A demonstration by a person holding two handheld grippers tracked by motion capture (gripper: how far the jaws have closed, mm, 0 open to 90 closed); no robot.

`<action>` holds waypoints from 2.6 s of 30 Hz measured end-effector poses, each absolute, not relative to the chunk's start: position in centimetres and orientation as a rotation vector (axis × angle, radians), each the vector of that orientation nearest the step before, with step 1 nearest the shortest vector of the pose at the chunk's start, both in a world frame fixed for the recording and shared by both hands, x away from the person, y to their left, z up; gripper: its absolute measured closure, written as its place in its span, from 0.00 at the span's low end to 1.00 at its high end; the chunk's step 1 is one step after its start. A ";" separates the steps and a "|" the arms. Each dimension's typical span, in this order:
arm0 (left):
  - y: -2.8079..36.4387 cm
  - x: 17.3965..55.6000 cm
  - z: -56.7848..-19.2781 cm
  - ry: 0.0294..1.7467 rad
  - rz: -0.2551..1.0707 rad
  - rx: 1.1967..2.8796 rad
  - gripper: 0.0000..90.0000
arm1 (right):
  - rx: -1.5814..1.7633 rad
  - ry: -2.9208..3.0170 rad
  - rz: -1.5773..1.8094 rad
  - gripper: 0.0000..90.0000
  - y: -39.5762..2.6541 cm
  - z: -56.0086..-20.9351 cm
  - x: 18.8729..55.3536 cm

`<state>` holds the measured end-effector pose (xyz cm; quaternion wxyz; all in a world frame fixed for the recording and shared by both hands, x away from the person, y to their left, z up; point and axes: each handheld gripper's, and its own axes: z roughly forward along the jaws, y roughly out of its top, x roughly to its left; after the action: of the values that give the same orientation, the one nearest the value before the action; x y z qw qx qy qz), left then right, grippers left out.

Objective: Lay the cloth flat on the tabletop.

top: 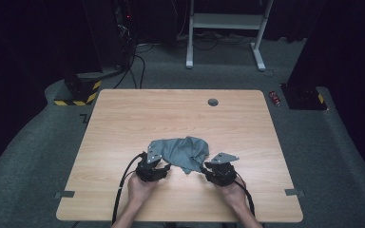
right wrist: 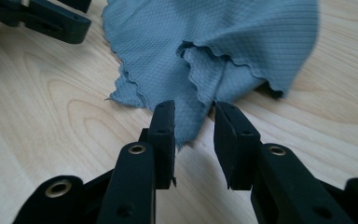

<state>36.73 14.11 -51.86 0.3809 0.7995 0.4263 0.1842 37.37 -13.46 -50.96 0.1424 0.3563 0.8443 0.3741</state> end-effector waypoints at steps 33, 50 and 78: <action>9.6 35.8 -51.8 0.947 0.448 2.177 1.00 | 1.038 2.362 1.131 1.00 -15.9 -48.6 37.2; 13.1 38.3 -50.8 1.136 0.536 2.136 0.68 | 1.016 2.409 1.036 0.82 -14.9 -50.2 36.9; 13.6 37.1 -49.1 1.022 0.421 2.149 1.00 | 0.989 2.417 1.008 1.00 -15.0 -50.3 36.2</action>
<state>37.06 13.57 -49.10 0.3544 0.8316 0.3954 0.1627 36.24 -15.04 -50.33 0.1704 0.3481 0.8508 0.3549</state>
